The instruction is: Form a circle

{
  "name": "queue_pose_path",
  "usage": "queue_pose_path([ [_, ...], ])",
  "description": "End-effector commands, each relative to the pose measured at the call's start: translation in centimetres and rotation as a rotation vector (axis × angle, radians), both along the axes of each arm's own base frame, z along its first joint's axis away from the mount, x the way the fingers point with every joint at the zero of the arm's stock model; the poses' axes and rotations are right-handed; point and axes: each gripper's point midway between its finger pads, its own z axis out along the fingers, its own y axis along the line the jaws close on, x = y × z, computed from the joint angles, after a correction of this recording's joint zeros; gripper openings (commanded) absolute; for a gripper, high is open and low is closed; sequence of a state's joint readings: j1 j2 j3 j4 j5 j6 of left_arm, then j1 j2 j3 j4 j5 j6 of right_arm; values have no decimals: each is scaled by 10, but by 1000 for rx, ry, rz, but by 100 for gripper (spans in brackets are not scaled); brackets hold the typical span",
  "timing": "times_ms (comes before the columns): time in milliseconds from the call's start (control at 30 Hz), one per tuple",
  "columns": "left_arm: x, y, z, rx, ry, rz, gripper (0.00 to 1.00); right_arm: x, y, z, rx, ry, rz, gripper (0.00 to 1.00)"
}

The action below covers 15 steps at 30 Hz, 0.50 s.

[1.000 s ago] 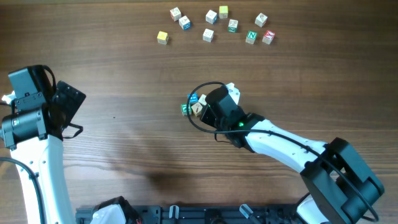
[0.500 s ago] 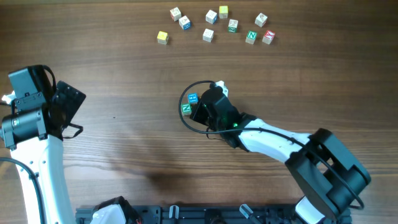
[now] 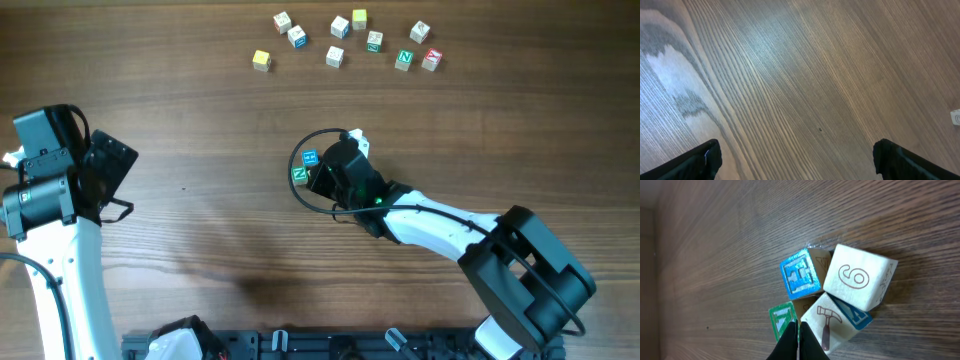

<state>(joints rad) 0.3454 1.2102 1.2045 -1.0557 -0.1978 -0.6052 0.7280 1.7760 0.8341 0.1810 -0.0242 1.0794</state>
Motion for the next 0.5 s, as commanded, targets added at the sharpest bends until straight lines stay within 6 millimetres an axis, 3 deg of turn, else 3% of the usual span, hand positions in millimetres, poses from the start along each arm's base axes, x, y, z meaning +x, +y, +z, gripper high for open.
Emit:
queue_pose_path([
  [0, 0, 4, 2, 6, -3, 22, 100, 1, -3, -12, -32, 3, -13, 5],
  [467, 0, 4, 2, 6, -3, 22, 100, 4, -6, -13, -46, -11, -32, 5],
])
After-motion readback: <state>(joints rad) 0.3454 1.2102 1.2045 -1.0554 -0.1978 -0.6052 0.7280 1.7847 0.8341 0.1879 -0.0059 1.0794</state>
